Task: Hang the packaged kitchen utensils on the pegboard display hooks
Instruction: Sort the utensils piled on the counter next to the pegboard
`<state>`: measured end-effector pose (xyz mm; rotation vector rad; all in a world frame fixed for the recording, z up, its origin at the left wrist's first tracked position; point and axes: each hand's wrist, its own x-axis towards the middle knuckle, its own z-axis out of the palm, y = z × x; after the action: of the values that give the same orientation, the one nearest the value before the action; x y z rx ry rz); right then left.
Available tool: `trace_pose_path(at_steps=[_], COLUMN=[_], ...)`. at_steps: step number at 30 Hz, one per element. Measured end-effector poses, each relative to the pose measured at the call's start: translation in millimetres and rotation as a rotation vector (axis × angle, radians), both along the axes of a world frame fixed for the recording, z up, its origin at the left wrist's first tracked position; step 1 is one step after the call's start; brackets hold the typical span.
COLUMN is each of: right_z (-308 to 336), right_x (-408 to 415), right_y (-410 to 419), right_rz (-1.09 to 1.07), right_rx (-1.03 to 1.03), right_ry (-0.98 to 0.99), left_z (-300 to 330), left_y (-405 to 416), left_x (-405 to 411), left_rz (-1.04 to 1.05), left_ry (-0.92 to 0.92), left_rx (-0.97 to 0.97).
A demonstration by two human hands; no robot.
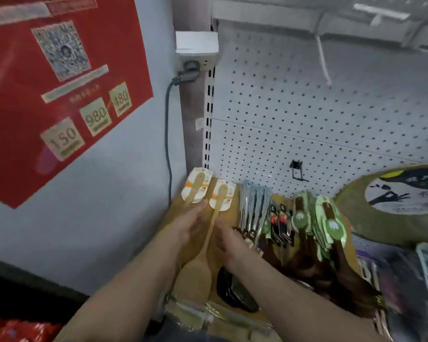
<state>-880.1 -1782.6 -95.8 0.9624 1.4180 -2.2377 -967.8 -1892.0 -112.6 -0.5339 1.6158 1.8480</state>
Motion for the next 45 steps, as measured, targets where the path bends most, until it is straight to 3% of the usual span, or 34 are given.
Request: trace_pose_path(at_steps=[8,17,27,35,45], right_z=[-29.1,-52.0,-54.5,-61.0,-49.5], right_x=[-30.3,-38.8,-42.2,-45.8,-31.6], right_y=[-19.4,-28.9,-31.8,-29.4,-29.1], right_rz=[-0.065,-0.001,-0.141,-0.213,-0.266], right_rx=[0.04,0.261,0.205,0.366,0.283], right_ry=[-0.063,-0.063,-0.032,-0.109,-0.022], left_z=[-25.3,-37.8,-39.7,-42.1,-31.8], left_y=[-5.0,0.6,-4.0,-6.8,-2.7], left_x=[-29.3,-46.9,-48.8,-43.4,-36.4], left_rz=[-0.106,-0.166,-0.22,-0.22,-0.126], left_ry=[0.022,0.02,-0.019,-0.033,0.021], left_rx=[-0.007,-0.008,-0.012,0.012,0.062])
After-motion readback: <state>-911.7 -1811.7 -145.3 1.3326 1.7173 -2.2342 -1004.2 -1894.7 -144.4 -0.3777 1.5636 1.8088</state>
